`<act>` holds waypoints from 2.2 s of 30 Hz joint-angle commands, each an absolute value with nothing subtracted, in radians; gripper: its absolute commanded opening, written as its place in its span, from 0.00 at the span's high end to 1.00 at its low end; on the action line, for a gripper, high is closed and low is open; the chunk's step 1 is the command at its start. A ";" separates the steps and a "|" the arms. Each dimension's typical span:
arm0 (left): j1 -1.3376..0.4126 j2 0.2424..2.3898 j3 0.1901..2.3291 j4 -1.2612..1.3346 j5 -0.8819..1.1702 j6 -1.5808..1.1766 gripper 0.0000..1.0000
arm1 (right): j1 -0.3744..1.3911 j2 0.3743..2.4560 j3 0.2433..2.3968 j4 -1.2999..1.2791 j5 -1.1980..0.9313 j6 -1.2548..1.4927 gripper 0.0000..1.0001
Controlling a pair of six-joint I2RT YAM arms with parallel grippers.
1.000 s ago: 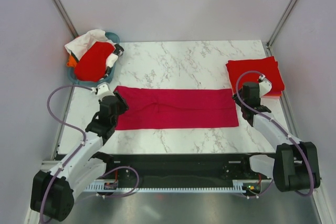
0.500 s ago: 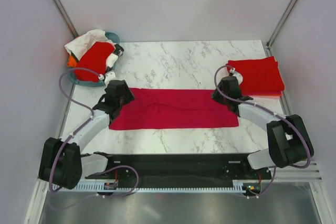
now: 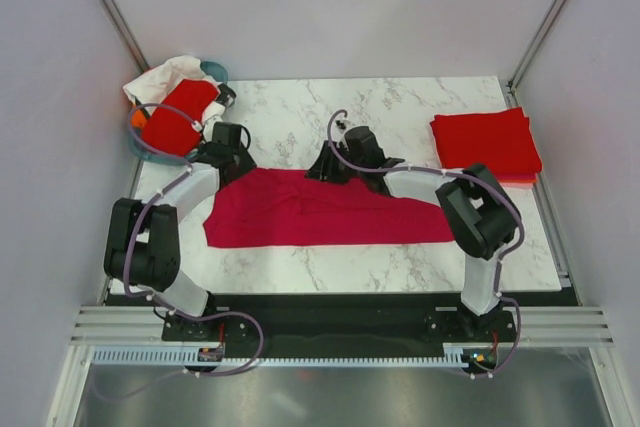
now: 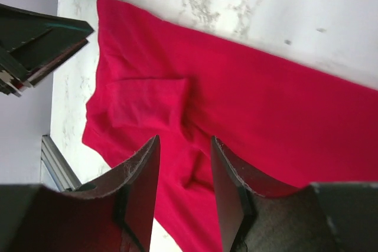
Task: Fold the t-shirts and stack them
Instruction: Fold the tshirt
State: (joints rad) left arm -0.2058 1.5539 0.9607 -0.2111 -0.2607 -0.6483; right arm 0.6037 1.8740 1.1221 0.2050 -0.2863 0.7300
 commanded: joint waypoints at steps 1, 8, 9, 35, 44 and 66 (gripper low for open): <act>-0.189 1.618 1.014 -0.290 -0.250 -0.727 0.50 | 0.638 1.968 1.235 0.242 -0.368 0.765 0.52; -0.179 1.709 1.015 -0.330 -0.265 -0.805 0.52 | 0.692 2.127 1.387 0.198 -0.379 0.758 0.50; -0.172 1.719 1.015 -0.342 -0.264 -0.819 0.52 | 0.695 2.138 1.393 0.190 -0.383 0.758 0.50; -0.144 1.710 0.979 -0.420 -0.336 -0.857 0.54 | 0.692 2.034 1.123 0.336 -0.565 0.761 0.86; -0.143 1.697 0.983 -0.420 -0.334 -0.844 0.54 | 0.689 1.988 1.092 0.376 -0.568 0.723 0.46; -0.146 1.671 0.988 -0.420 -0.288 -0.842 0.53 | 0.784 2.253 1.535 0.201 -0.525 0.548 0.44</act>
